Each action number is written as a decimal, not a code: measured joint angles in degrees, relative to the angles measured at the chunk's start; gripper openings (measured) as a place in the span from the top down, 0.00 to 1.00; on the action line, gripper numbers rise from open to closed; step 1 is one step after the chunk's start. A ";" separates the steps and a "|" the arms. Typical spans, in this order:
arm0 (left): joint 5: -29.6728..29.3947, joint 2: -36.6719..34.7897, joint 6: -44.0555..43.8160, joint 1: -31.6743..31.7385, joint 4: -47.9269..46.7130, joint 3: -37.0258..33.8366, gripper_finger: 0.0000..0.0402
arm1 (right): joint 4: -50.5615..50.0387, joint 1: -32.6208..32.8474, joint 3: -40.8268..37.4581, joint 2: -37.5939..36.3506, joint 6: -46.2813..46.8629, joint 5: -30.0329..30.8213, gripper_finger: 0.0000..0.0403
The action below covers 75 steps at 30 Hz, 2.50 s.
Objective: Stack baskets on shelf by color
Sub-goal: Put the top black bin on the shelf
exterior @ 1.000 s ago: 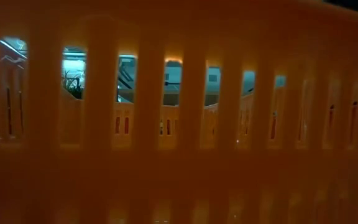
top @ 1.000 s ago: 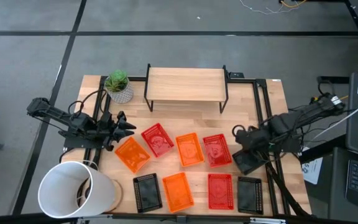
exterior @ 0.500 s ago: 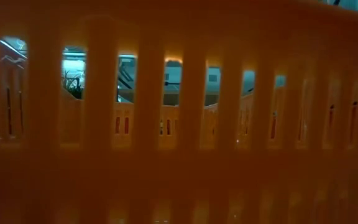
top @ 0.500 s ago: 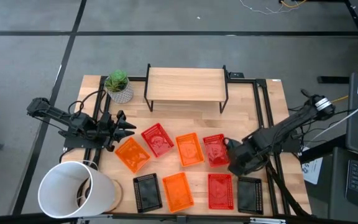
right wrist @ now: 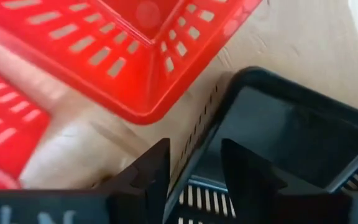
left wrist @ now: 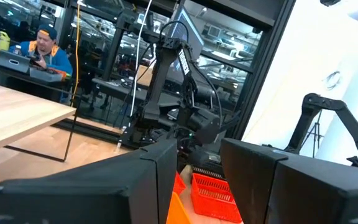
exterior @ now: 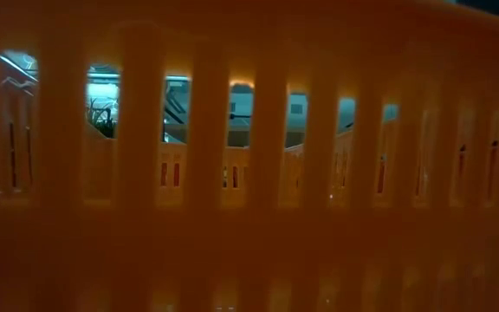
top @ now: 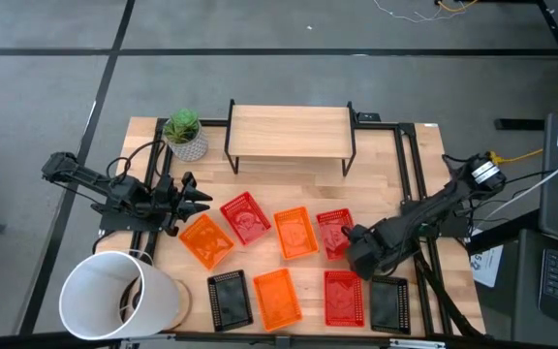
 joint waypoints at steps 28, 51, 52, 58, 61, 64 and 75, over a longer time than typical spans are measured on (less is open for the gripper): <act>0.02 0.00 0.02 0.00 -2.85 0.02 0.71 | -25.63 -0.04 18.77 1.73 -7.66 1.16 1.00; 0.02 -0.02 0.06 0.00 -3.13 0.02 0.71 | -32.36 -4.62 50.47 1.71 -49.12 41.37 1.00; 0.02 -0.02 0.07 0.00 -3.13 0.02 0.71 | -32.13 -6.57 50.47 1.71 -52.43 41.72 1.00; 0.02 -0.02 0.09 0.00 -3.15 0.02 0.71 | -26.91 -23.78 50.49 1.69 -71.47 38.24 1.00; 0.02 -0.02 0.08 0.00 -3.60 0.02 0.71 | -22.81 -34.40 50.49 1.73 -79.44 26.44 1.00; 0.00 0.00 0.09 0.00 -5.62 0.02 0.71 | -21.56 -43.91 50.13 2.52 -82.02 16.46 1.00; -0.09 -0.01 0.05 0.00 -8.24 0.02 0.71 | -19.61 -52.67 45.66 7.23 -91.24 14.70 1.00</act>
